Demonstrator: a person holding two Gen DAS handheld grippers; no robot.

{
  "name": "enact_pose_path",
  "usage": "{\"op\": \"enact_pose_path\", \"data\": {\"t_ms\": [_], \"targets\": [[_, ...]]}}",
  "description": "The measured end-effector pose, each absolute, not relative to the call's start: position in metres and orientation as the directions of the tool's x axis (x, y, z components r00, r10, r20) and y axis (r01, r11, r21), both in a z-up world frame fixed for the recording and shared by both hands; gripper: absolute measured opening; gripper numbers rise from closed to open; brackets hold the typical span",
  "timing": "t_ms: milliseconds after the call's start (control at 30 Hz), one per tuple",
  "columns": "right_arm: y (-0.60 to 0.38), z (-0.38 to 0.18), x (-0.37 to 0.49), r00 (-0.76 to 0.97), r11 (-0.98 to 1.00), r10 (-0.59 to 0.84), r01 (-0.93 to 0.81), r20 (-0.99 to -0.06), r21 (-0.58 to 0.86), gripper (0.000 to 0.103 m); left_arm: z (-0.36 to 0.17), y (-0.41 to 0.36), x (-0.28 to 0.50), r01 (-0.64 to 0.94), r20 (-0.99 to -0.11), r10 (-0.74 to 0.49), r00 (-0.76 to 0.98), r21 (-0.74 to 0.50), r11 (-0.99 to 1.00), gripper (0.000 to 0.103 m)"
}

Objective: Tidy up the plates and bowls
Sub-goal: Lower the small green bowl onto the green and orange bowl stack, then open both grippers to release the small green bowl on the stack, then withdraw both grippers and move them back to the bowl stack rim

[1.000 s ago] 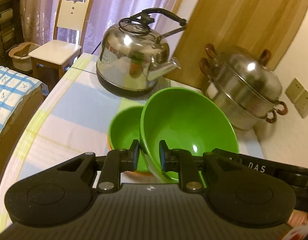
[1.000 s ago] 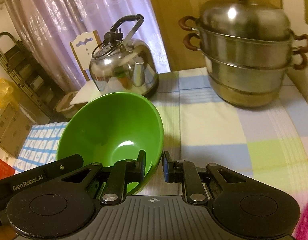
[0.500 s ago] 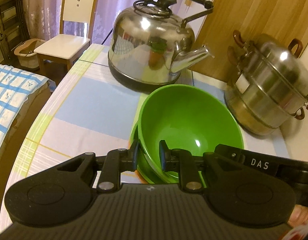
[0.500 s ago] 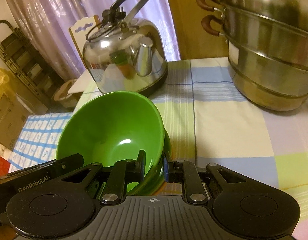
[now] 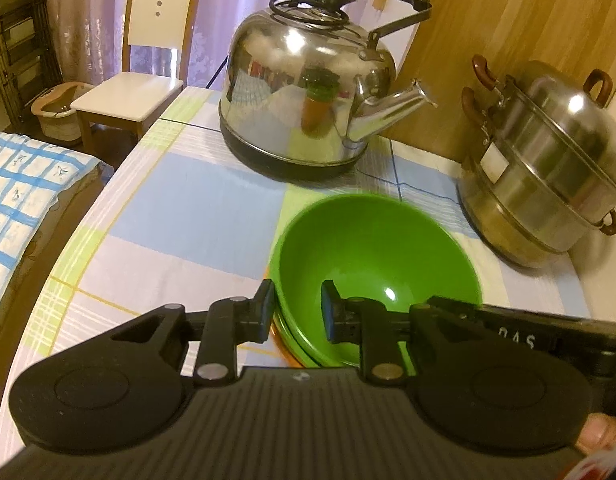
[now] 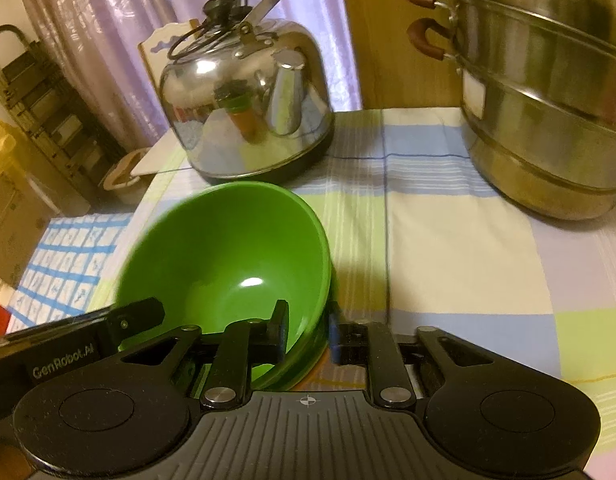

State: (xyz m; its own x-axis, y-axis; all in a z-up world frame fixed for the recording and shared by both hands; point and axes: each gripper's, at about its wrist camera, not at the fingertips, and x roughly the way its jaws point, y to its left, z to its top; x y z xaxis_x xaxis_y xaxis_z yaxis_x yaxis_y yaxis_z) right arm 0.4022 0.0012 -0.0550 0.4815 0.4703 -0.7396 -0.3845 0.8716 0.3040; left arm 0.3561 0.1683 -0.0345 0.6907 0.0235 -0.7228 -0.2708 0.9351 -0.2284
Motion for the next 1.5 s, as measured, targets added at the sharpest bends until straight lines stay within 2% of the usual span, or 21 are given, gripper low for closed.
{"op": "enact_pose_path", "data": {"t_ms": [33,67,333,600,733,1133,1267,1500], "targets": [[-0.001,-0.054,0.401,0.482,0.867,0.483,-0.383,-0.731,0.319,0.049,-0.033,0.169,0.355,-0.273,-0.721,0.026,0.692,-0.228,0.935,0.023],[-0.003,-0.053,0.400,0.489,0.864,0.489,-0.382,-0.722,0.327,0.055,-0.032,0.169,0.352,-0.274,-0.718,0.031,0.696,-0.225,0.935,0.023],[-0.033,-0.037,0.374,0.518,0.863,0.504,-0.341,-0.691,0.374,0.055,-0.017,0.162,0.315,-0.271,-0.691,0.014,0.723,-0.265,0.925,0.026],[-0.073,-0.028,0.311,0.514,0.869,0.494,-0.263,-0.702,0.419,0.058,-0.002,0.141,0.248,-0.269,-0.683,-0.012,0.730,-0.304,0.914,0.041],[-0.094,-0.027,0.272,0.507,0.878,0.474,-0.209,-0.720,0.431,0.061,0.008,0.125,0.213,-0.280,-0.701,0.015,0.713,-0.265,0.923,0.043],[-0.135,-0.015,0.161,0.562,0.917,0.394,-0.180,-0.728,0.357,0.069,0.019,0.083,0.127,-0.240,-0.682,0.001,0.731,-0.256,0.937,0.056],[-0.149,-0.018,0.138,0.565,0.932,0.353,-0.141,-0.746,0.335,0.071,0.019,0.074,0.108,-0.219,-0.670,-0.015,0.742,-0.264,0.939,0.066],[-0.172,-0.025,0.107,0.588,0.959,0.266,-0.081,-0.764,0.272,0.071,0.014,0.053,0.094,-0.166,-0.672,-0.036,0.739,-0.235,0.958,0.070]]}}
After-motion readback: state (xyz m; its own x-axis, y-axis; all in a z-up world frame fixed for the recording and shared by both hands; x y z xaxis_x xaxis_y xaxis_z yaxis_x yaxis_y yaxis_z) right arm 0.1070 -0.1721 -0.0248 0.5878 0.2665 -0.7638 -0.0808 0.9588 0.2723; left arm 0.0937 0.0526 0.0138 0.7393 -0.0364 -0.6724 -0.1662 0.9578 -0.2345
